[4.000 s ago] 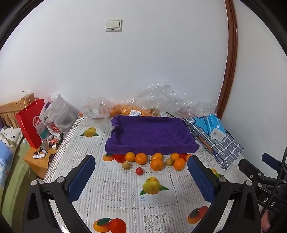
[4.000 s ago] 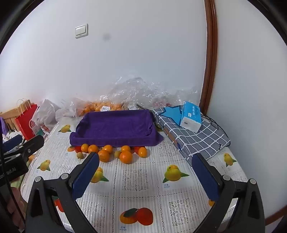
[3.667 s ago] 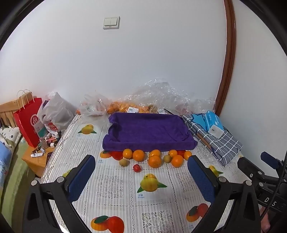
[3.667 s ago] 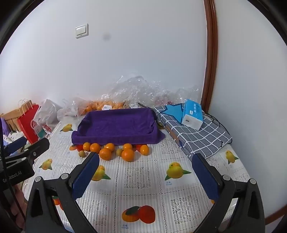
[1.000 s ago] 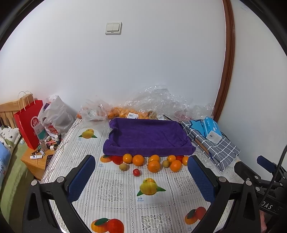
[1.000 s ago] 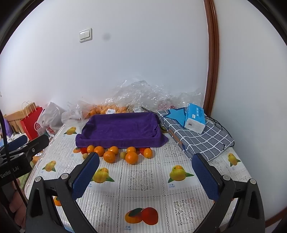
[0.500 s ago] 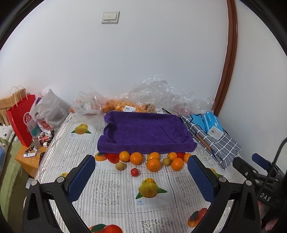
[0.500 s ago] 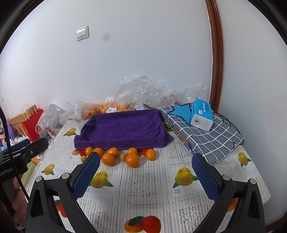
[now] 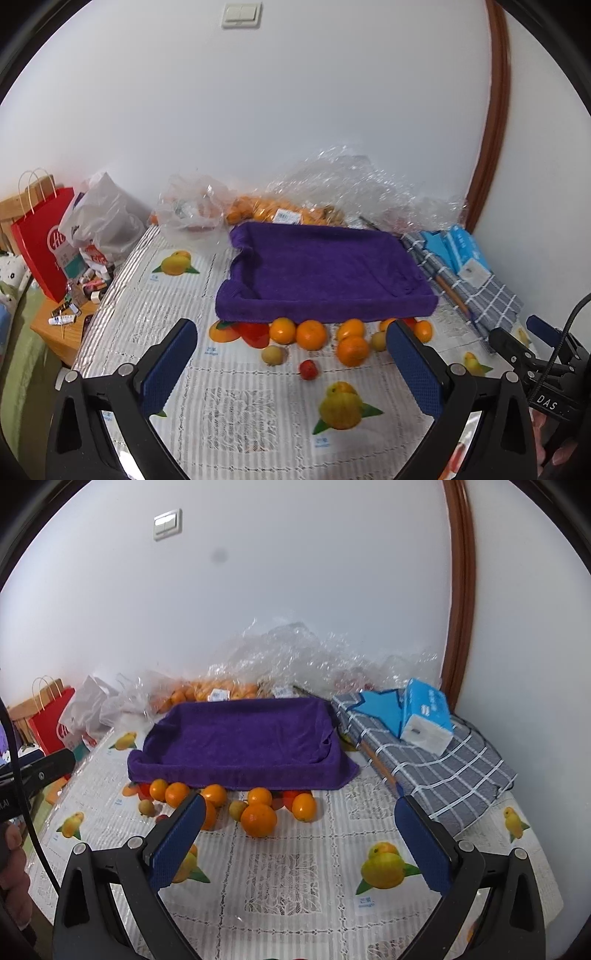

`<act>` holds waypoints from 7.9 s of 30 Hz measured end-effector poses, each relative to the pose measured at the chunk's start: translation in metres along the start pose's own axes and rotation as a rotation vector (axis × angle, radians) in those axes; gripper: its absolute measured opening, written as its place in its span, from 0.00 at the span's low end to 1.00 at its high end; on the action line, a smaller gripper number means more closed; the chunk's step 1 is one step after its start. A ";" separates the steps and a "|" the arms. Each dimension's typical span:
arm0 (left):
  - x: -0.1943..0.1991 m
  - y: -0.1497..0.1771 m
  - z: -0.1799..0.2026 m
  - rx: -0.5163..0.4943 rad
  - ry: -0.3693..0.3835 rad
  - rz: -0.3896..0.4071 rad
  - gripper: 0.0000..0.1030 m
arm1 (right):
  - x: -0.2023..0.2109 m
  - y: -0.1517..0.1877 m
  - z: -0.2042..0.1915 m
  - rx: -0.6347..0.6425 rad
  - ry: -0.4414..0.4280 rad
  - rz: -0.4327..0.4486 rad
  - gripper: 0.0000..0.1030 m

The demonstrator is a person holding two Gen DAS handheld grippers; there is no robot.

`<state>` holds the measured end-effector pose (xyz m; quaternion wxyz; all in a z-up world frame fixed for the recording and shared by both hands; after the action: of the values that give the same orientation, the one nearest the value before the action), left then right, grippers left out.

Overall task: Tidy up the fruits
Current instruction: 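Reach toward the fruit row while the left tool closes on a small yellow-green fruit, then lift the yellow-green fruit with the left tool while the right tool grasps an orange, then lower both fruits onto the purple towel and open both tools, then withdraw both tools and reach toward the oranges on the bed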

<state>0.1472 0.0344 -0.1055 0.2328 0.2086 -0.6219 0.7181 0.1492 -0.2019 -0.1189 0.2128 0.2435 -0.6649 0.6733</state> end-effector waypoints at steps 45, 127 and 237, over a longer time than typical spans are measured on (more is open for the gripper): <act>-0.140 0.071 -0.028 0.058 0.197 -0.225 0.24 | -0.160 0.049 0.005 -0.014 -0.070 -0.220 0.31; -0.049 -0.073 -0.011 0.129 0.145 -0.017 0.24 | -0.057 -0.019 -0.060 0.074 -0.289 -0.095 0.31; -0.062 0.045 -0.073 0.150 -0.007 -0.213 0.47 | -0.098 0.057 -0.037 0.015 -0.135 -0.191 0.59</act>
<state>0.1692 0.0971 -0.1882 0.2895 0.2927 -0.5414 0.7331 0.1903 -0.1630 -0.2244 0.2290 0.3518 -0.6465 0.6370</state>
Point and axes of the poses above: each gripper's, at about its wrist camera, not at the fingertips, and x roughly against the way its jaws point, z to its right, y to its underside, the point moved 9 cm from there along -x, roughly the way its jaws point, and after that the axes turned 3 degrees about y, right-handed, at the moved point
